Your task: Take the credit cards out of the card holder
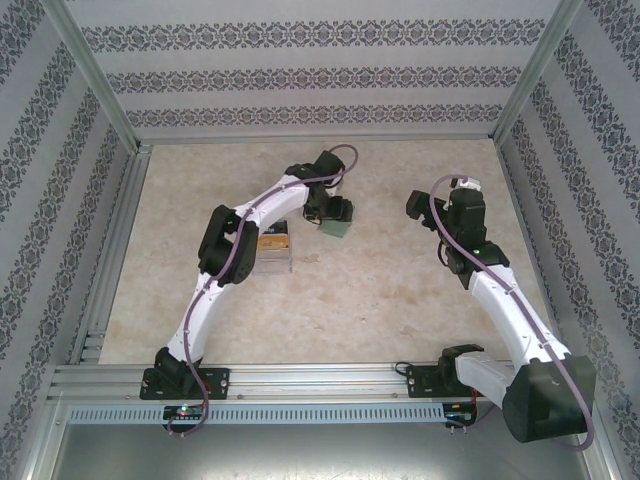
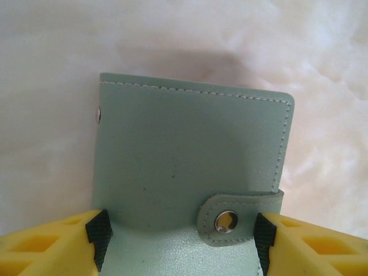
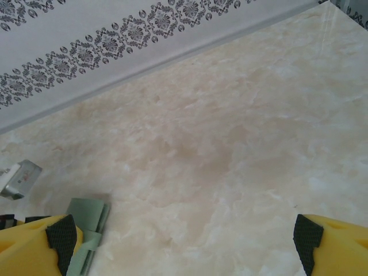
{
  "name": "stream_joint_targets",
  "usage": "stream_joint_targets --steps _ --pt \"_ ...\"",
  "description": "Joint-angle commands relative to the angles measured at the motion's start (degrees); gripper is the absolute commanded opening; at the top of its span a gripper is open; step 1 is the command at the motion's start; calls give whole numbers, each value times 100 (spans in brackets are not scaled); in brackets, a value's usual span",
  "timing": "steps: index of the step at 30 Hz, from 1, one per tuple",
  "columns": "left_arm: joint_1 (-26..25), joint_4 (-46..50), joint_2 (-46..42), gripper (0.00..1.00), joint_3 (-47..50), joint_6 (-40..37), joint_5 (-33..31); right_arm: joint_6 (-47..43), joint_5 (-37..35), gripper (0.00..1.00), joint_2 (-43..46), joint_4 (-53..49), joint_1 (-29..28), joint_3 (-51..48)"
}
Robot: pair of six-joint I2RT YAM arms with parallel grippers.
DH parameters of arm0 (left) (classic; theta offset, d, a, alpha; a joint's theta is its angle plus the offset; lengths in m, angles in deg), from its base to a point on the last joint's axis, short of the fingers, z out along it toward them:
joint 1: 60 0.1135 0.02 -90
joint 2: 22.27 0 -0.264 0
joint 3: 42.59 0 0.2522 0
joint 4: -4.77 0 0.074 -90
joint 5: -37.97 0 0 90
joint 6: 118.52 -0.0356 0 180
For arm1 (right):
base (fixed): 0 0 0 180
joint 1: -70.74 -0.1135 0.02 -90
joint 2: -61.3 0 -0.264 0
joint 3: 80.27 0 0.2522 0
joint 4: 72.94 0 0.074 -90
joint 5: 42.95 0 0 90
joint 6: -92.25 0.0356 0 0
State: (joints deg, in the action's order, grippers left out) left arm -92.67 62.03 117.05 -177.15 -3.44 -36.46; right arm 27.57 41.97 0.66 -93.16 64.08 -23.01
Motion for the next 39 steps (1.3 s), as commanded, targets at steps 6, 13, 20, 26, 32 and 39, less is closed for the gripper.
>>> stream_joint_targets --steps 6,13,20,26,32,39 --pt "-742 -737 -434 70 1008 1322 533 -209 -117 98 85 -574 -111 352" --pt "-695 -894 -1132 84 1380 1643 -85 -501 -222 98 -98 -1146 -327 682" --pt "-293 -1210 -2279 100 2389 1849 -607 -539 -69 97 -631 -1418 -754 924" --pt "-55 -1266 -3110 99 3086 1933 -919 -578 -210 85 -1582 -1704 -1481 1269" --pt "135 -1274 -3693 99 3492 2008 -1205 -562 -277 61 -2679 -2009 -2056 1690" --pt "239 -1301 -3926 99 3683 1998 -1275 -567 -467 47 -3569 -2155 -2377 2071"
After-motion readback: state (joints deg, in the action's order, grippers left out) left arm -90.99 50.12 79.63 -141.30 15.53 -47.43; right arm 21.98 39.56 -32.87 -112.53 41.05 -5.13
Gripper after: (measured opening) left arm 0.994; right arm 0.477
